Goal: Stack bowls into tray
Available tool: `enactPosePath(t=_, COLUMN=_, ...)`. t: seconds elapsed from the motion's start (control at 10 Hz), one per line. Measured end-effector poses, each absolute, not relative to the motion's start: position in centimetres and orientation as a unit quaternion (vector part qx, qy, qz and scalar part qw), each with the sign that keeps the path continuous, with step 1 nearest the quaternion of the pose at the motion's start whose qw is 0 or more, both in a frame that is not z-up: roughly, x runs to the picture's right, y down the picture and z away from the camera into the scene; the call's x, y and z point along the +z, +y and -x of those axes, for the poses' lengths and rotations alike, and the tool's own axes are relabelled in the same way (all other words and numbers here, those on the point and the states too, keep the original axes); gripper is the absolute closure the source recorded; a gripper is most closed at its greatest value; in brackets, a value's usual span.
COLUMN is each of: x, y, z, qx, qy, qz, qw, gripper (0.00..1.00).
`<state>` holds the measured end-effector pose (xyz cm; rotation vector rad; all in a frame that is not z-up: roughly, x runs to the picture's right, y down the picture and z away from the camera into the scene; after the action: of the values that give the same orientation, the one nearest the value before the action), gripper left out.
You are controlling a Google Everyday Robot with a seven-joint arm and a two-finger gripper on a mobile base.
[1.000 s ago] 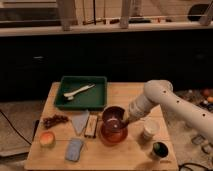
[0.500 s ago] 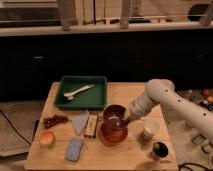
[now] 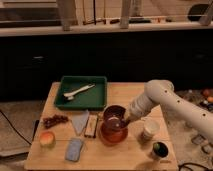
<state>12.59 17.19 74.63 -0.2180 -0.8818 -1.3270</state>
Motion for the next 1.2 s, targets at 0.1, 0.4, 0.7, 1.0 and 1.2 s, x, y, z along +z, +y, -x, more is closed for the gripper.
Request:
enactPosePath(t=0.1, x=74.7, y=17.5, z=-12.9, qx=-0.594, qy=-0.393, qz=0.095, qw=0.695, gripper=0.96)
enactPosePath(t=0.4, x=75.2, y=18.3, z=-13.3, qx=-0.599, qy=-0.381, qz=0.092, qw=0.698, gripper=0.96)
enactPosePath(t=0.7, x=75.9, y=18.8, z=-13.1, qx=-0.604, qy=-0.374, qz=0.102, qw=0.697, gripper=0.96)
enactPosePath(t=1.0, x=76.4, y=19.3, z=-13.0, qx=-0.605, qy=-0.370, qz=0.107, qw=0.697, gripper=0.86)
enactPosePath(t=1.2, x=76.7, y=19.5, z=-12.8, qx=-0.607, qy=-0.366, qz=0.108, qw=0.697, gripper=0.65)
